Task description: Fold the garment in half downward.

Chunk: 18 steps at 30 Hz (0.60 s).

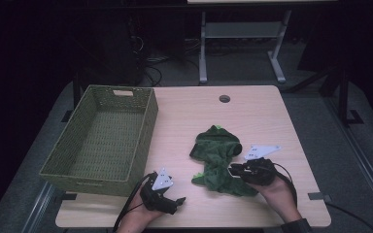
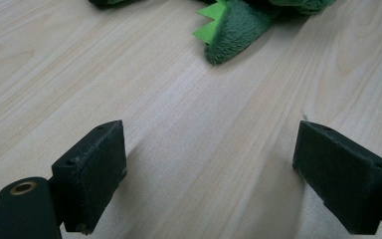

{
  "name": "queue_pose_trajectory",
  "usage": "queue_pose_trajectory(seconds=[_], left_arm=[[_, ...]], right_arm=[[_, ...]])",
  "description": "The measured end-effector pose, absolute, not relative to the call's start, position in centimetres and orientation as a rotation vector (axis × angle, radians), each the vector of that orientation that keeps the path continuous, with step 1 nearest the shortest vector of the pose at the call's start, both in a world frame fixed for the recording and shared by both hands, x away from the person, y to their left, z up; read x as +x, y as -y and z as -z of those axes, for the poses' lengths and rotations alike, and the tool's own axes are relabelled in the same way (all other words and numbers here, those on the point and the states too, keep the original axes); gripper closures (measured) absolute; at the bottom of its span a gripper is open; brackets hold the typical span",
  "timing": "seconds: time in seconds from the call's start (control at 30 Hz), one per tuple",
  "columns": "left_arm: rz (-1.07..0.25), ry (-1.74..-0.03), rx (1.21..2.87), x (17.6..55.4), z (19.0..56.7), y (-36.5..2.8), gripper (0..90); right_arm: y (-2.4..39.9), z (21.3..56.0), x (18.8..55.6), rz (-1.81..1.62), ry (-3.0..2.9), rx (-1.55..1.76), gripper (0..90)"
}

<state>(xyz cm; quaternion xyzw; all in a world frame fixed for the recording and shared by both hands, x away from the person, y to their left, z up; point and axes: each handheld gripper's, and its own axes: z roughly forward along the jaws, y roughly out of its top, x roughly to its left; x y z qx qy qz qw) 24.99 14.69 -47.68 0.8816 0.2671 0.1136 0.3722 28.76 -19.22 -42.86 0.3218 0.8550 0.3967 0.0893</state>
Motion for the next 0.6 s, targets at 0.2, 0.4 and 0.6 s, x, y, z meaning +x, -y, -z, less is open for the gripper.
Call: queue_pose_trajectory(seconds=[0.2, 0.4, 0.6], left_arm=[[-0.29, -0.688, 2.256, 25.0, 47.7, -14.7, 12.8], [-0.29, -0.685, 2.259, 25.0, 47.7, -14.7, 12.7], [-0.291, -0.686, 2.26, 25.0, 47.7, -14.7, 12.7]], right_arm=[[21.7, 43.2, 27.7, -1.144, -2.54, 0.984, 72.7], [23.8, 43.8, 26.3, -1.133, -2.53, 1.019, 71.8], [25.6, 44.5, 25.0, -1.153, -2.524, 1.045, 71.3]])
